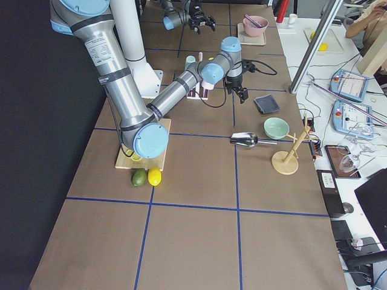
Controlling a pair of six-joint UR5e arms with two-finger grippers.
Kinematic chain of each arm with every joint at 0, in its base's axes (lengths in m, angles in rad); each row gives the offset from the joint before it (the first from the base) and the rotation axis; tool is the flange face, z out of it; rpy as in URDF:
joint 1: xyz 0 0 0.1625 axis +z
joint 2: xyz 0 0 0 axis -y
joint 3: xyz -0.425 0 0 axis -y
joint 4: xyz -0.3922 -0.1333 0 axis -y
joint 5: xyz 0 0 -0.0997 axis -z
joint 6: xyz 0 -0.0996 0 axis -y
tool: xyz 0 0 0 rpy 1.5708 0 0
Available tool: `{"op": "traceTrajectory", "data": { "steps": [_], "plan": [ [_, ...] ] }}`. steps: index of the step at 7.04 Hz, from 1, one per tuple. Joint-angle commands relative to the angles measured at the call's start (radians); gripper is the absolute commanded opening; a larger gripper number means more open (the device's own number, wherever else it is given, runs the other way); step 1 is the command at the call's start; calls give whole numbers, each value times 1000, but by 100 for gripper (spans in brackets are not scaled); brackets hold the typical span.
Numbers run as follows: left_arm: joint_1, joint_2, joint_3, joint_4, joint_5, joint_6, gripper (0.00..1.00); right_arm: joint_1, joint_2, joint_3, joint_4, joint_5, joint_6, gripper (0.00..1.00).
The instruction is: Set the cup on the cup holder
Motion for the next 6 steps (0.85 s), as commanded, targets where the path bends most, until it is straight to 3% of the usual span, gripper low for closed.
{"op": "traceTrajectory", "data": {
  "steps": [1, 3, 4, 6],
  "plan": [
    [-74, 11, -86, 272, -36, -2, 100, 20, -65, -8, -36, 48, -2, 100],
    [-157, 49, -210, 613, -87, 0, 100, 145, -137, -47, -45, 85, -9, 100],
    [-188, 55, -232, 720, -93, 0, 100, 211, -218, -47, -43, 126, -14, 100],
    [-316, 91, -196, 864, -325, -82, 100, 324, -337, -66, -42, 162, -15, 100]
  ]
}}
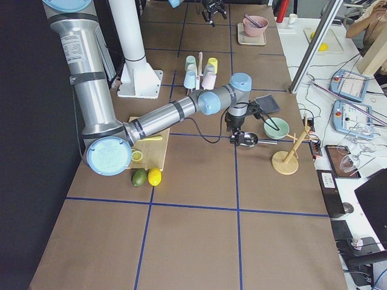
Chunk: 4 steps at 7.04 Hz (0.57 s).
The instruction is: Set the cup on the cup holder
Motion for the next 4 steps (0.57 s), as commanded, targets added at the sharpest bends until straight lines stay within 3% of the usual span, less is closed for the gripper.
{"op": "traceTrajectory", "data": {
  "steps": [1, 3, 4],
  "plan": [
    [-141, 55, 80, 80, -237, -74, 100, 124, -140, -17, 4, 73, -7, 100],
    [-329, 113, 230, 82, -480, -49, 100, 265, -199, -74, -1, 112, -207, 100],
    [-403, 162, 366, 73, -664, 31, 100, 346, -235, -91, 1, 123, -234, 100]
  ]
}}
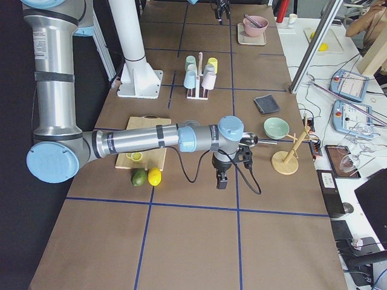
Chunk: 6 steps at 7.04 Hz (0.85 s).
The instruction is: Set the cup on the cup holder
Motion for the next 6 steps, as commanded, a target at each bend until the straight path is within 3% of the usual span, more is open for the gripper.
{"op": "traceTrajectory", "data": {
  "steps": [1, 2, 5, 6],
  "plan": [
    [-191, 52, 232, 2, -251, 166, 100, 130, -61, -31, -4, 41, -70, 100],
    [-238, 83, 283, 58, -260, 180, 100, 184, -70, -26, -2, 45, -70, 100],
    [-351, 112, 284, 299, -264, 209, 100, 198, -81, -15, 9, 36, -80, 100],
    [-417, 111, 301, 414, -252, 407, 100, 198, -84, -15, 9, 31, -152, 100]
  ]
}}
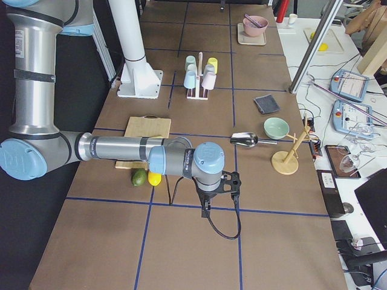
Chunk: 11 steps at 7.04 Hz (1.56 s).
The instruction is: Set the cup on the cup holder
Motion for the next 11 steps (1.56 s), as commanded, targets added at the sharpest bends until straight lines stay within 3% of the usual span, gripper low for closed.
{"op": "traceTrajectory", "data": {
  "steps": [1, 4, 11],
  "plan": [
    [-146, -1, 22, 238, 10, 230, 100, 1, -2, -8, -1, -5, -79, 100],
    [-263, 48, 39, 242, 6, 239, 100, -11, 0, -33, 3, -25, -82, 100],
    [-253, 87, 39, 214, 90, 440, 100, -11, -3, -37, 3, -24, -81, 100]
  ]
}}
